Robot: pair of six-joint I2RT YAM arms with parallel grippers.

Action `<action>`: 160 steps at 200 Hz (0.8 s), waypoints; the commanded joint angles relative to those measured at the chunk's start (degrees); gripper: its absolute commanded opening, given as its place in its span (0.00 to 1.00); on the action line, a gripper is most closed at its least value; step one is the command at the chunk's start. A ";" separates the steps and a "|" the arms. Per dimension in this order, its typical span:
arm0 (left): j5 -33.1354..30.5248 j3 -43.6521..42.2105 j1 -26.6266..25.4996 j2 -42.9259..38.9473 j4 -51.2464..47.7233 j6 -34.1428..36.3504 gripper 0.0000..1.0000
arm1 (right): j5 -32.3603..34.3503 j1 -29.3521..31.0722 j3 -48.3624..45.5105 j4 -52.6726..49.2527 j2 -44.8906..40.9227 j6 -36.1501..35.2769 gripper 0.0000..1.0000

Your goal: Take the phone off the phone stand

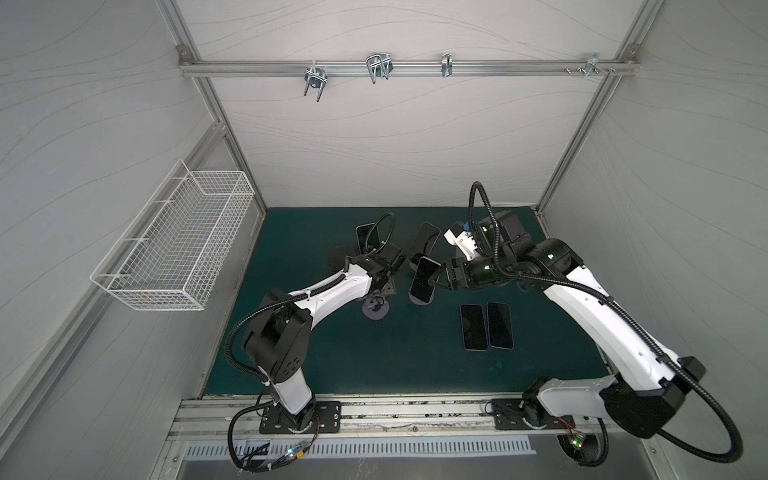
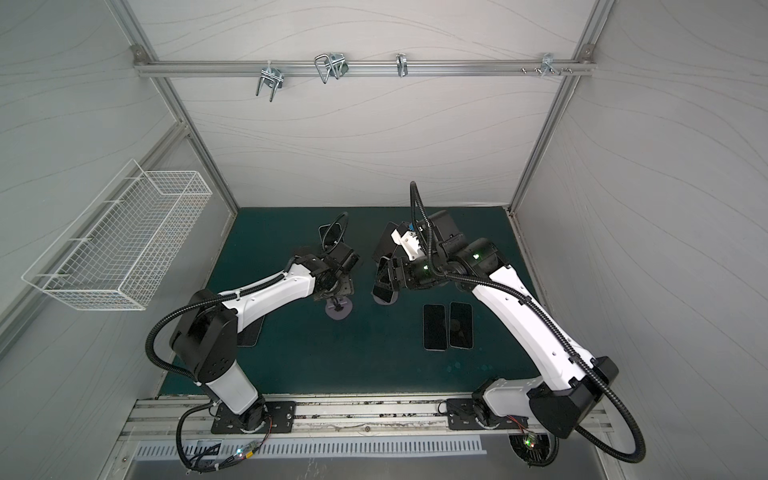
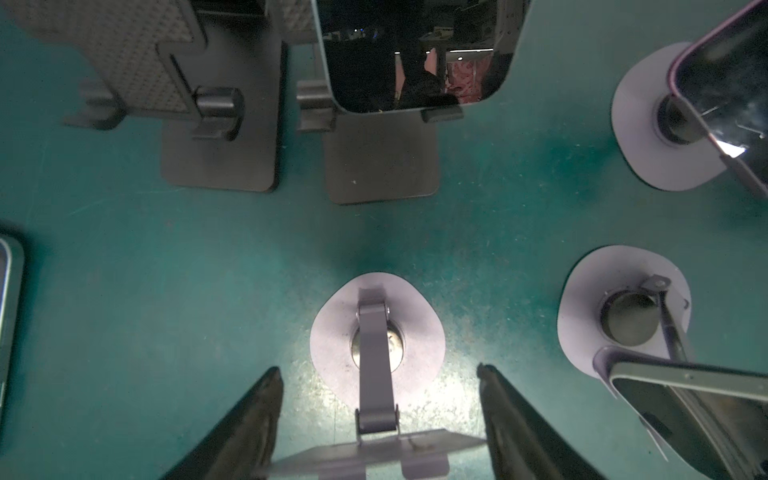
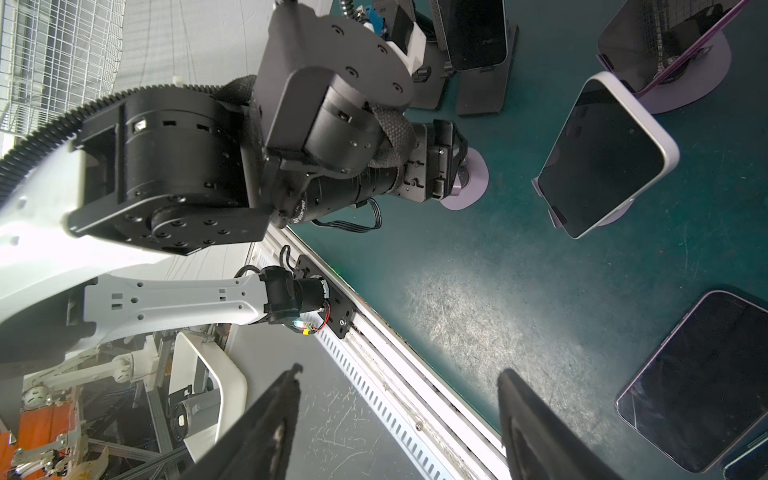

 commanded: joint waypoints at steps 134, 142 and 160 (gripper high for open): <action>0.69 -0.71 0.36 0.17 2.80 1.78 0.60 | 0.16 0.30 -1.82 -0.57 -2.36 -0.39 0.74; 0.81 -1.04 0.37 -0.11 3.24 2.15 0.58 | 0.17 0.26 -1.66 -0.60 -2.29 -0.36 0.73; 0.88 -1.45 0.47 -0.87 3.75 2.70 0.56 | 0.15 0.30 -1.24 -0.66 -1.91 -0.32 0.73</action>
